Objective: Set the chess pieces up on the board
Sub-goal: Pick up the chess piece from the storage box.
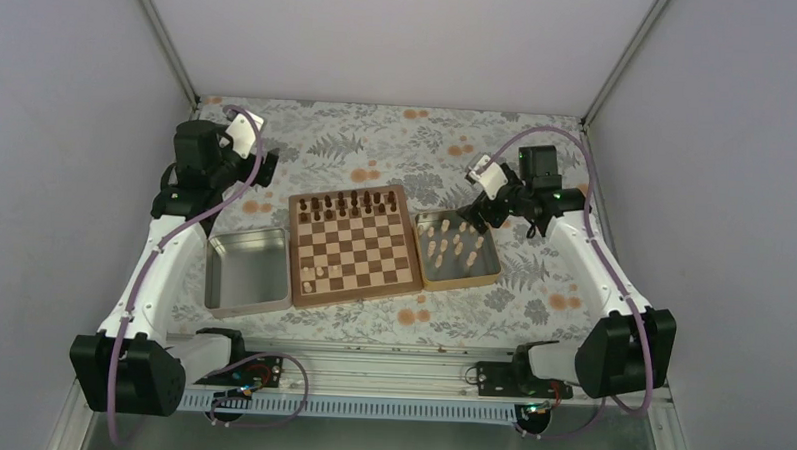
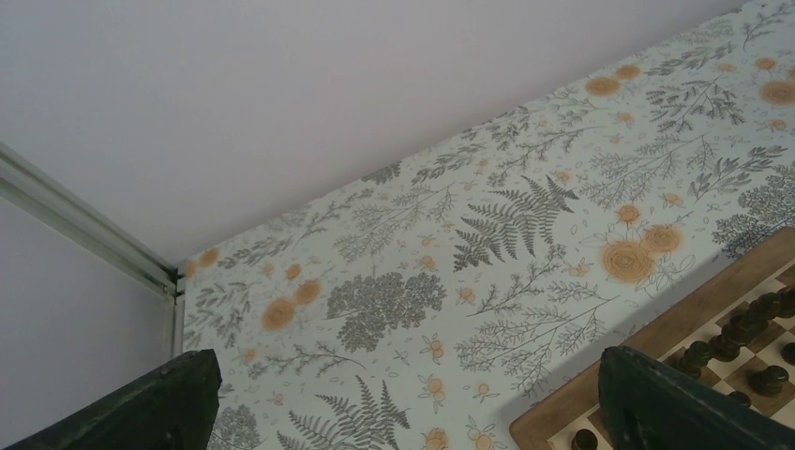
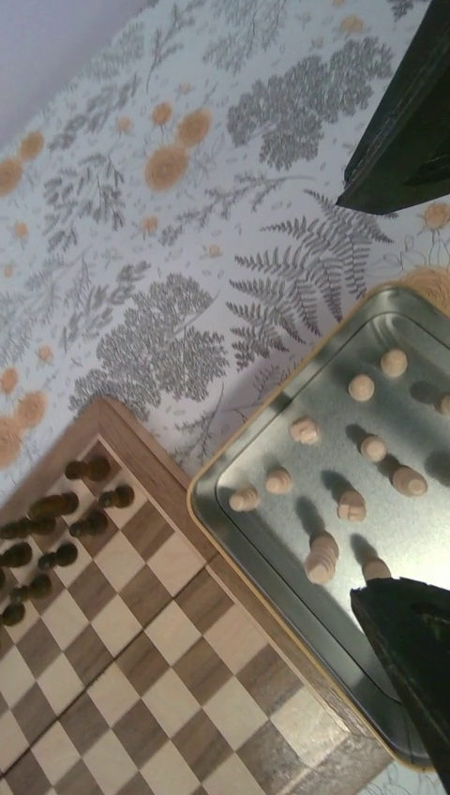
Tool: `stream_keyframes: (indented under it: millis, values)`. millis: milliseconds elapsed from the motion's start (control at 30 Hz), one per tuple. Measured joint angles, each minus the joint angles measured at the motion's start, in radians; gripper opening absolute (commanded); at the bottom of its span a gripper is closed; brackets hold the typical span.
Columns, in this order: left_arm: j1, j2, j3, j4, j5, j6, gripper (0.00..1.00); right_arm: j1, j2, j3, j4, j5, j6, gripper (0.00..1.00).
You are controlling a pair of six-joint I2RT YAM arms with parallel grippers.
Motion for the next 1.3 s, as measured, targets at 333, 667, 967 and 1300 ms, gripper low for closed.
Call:
stream_keyframes:
  millis: [333,667,967,1300]
  values:
    - [0.001,0.000,0.000,0.000,-0.003,0.000,1.00,0.034,0.012,0.000,-0.047,0.008,-0.041,1.00]
    - [0.001,0.010,0.000,-0.001,-0.003,0.000,1.00,0.280,0.089,-0.001,-0.148,0.060,-0.087,0.98]
    - [0.001,0.012,0.000,-0.001,0.008,0.001,1.00,0.325,0.171,-0.019,-0.138,0.180,-0.092,0.80]
    - [0.001,0.012,0.000,-0.001,0.025,0.001,1.00,0.355,0.223,-0.023,-0.095,0.260,-0.092,0.66]
